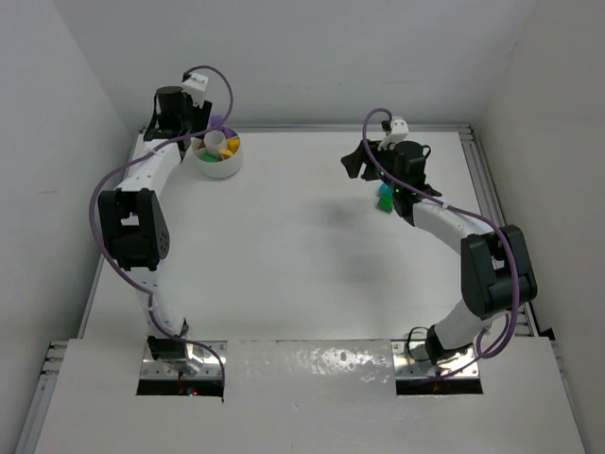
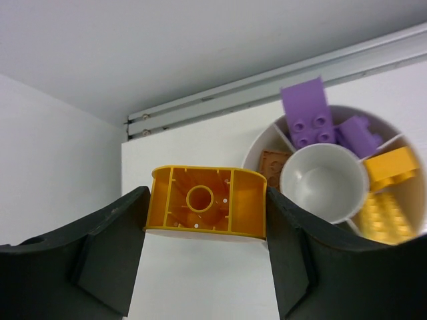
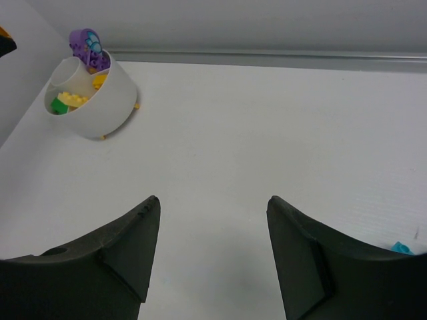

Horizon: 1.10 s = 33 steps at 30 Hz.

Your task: Sort the legos into containers by color

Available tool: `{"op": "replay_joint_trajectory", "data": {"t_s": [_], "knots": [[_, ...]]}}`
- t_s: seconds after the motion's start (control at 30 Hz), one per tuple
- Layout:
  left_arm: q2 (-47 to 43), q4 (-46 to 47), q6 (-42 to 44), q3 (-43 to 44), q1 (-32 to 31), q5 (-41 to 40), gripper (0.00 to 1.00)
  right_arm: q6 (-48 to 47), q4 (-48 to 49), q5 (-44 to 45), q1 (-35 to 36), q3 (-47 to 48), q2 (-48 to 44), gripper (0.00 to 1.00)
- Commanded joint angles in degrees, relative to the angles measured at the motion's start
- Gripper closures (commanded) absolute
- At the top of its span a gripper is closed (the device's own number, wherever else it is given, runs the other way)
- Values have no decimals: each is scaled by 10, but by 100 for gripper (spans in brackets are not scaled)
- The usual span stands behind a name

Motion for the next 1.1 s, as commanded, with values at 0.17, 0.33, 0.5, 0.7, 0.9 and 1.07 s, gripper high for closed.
{"op": "replay_joint_trajectory", "data": {"t_s": [0.17,0.33,0.5,0.7,0.9,1.07], "knots": [[-42,-90,-243,56,-59,102,100,18,-9,-10,4,40,-6,39],[-67,-19,-161,25,-58,400,100,5,-130,-57,13,166,37,38],[-161,88,34,-133,-59,541,100,100,-167,-108,24,280,76,38],[-168,-23,173,-128,-64,646,100,28,-233,-65,131,372,109,31],[-190,-73,274,-145,-78,639,100,73,-243,-66,151,408,147,35],[-193,-69,279,-152,-86,632,100,51,-235,-62,185,410,155,31]]}}
